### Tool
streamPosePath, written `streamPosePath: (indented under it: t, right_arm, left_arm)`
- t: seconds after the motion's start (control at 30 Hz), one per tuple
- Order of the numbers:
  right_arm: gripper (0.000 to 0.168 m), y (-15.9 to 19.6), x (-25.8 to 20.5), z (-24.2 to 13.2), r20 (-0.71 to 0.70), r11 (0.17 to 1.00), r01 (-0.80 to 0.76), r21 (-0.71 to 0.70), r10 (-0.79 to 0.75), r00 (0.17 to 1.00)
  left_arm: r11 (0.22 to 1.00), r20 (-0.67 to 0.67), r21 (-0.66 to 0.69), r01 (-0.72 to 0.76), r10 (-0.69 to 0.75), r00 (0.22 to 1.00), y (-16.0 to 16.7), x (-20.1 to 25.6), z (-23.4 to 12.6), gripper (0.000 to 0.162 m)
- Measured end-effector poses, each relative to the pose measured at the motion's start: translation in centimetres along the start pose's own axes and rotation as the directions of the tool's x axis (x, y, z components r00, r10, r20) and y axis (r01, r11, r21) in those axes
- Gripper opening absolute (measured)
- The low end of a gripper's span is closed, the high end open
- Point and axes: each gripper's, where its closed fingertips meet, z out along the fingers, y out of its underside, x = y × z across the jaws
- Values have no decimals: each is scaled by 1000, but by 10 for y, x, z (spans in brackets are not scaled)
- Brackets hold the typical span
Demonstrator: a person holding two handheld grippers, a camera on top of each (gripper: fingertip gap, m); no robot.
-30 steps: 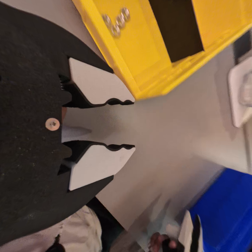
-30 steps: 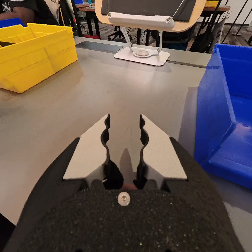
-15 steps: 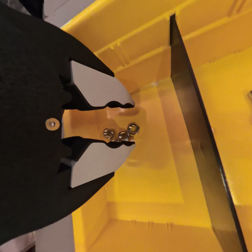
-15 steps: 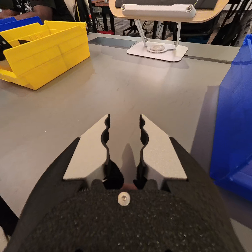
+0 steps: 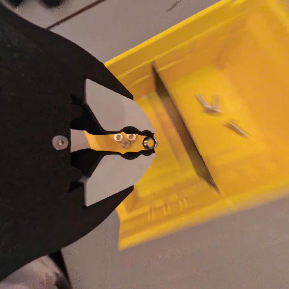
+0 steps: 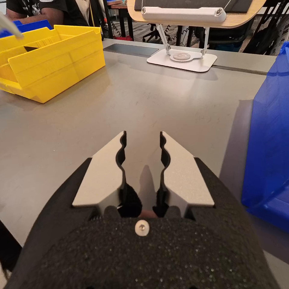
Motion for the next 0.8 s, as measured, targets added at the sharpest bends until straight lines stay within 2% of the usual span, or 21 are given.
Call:
streamPosePath:
  t: [0.03,0.1,0.17,0.23,0.27,0.3,0.37,0.5,0.7,0.8]
  right_arm:
    - [42,0,0,0,-1,1000,1,1,-1,1000]
    - [42,-2,-1,-1,1,1000,-3,9,3,1000]
    - [42,-4,-3,-2,13,1000,-17,20,17,1000]
    - [42,-6,-5,-2,25,999,-29,26,29,999]
    - [42,-6,-5,-2,26,999,-28,26,27,999]
    - [42,-5,-5,-3,25,999,-23,25,23,999]
    - [42,-7,-5,-5,22,999,-17,32,16,1000]
    - [42,-8,-5,-7,19,999,-11,41,10,1000]
    - [42,-8,-2,-7,18,999,-11,41,10,1000]
    - [42,-6,-3,-6,23,999,-13,37,12,1000]
  left_arm:
    - [989,-42,80,-122,126,991,-26,25,-19,17]
    - [911,-144,218,-350,385,912,-66,94,-45,17]
    - [796,-272,284,-534,601,752,-77,172,-41,17]
    - [643,-367,286,-711,758,538,-65,233,-9,17]
    - [561,-378,262,-785,808,451,-59,249,13,17]
    - [497,-379,221,-839,836,396,-57,257,36,17]
    - [447,-408,148,-882,840,357,-61,264,76,17]
    - [440,-459,86,-894,814,356,-75,264,119,17]
    - [369,-431,25,-929,843,323,-78,256,140,17]
    - [361,-435,22,-932,843,316,-75,258,146,17]
